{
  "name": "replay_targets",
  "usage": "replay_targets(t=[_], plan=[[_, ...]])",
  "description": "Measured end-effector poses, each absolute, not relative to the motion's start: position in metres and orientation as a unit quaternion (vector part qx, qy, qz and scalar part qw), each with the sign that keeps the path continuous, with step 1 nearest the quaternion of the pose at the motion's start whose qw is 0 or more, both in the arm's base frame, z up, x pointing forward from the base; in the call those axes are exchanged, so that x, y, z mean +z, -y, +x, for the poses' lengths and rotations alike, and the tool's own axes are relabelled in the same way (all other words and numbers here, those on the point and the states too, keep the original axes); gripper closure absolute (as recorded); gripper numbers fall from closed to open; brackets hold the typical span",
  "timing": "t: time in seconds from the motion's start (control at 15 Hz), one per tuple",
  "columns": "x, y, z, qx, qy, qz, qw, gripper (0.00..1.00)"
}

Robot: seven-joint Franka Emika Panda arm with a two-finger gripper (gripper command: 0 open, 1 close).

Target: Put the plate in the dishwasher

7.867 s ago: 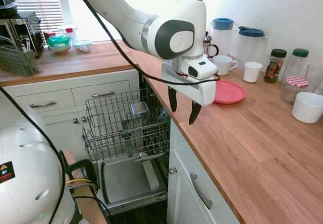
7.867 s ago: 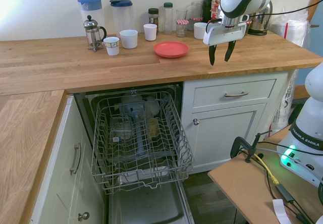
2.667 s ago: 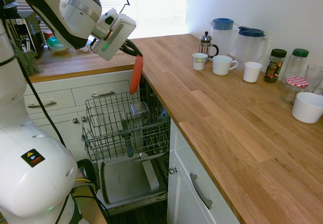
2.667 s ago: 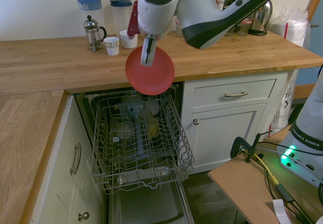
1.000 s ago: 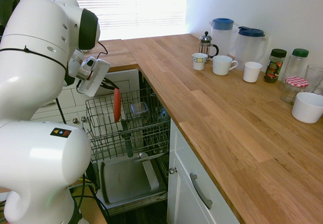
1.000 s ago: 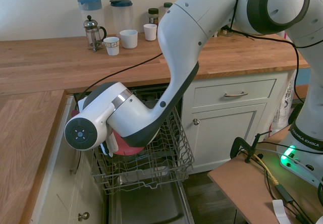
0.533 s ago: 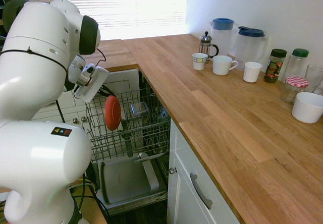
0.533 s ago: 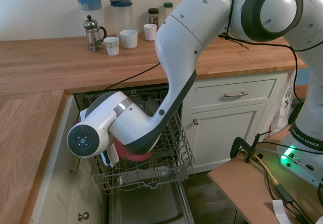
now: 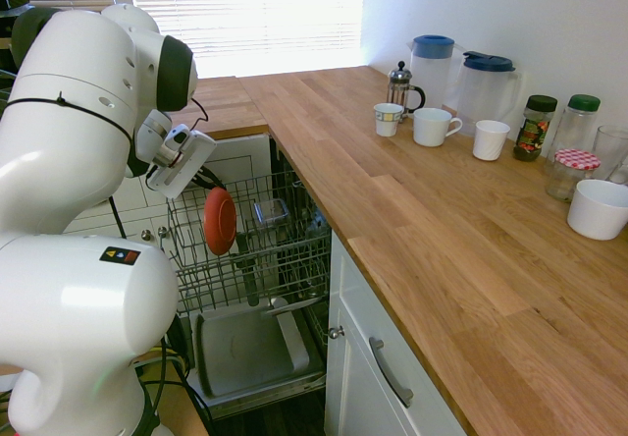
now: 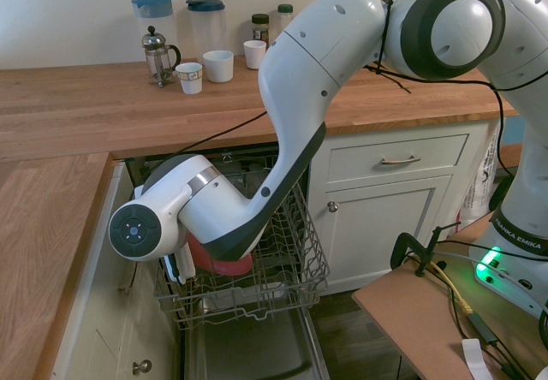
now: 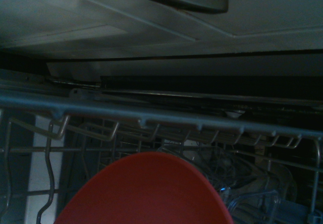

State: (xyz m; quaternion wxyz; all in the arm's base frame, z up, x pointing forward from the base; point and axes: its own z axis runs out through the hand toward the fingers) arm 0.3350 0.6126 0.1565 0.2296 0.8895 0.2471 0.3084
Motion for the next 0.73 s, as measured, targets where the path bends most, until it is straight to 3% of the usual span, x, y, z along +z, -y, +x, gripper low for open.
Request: replay_targets(t=[0.4, 0.73], plan=[[0.164, -0.619, 0.332, 0.291, -0.238, 0.905, 0.198, 0.00], [0.226, -0.622, 0.329, 0.303, -0.217, 0.912, 0.169, 0.00]])
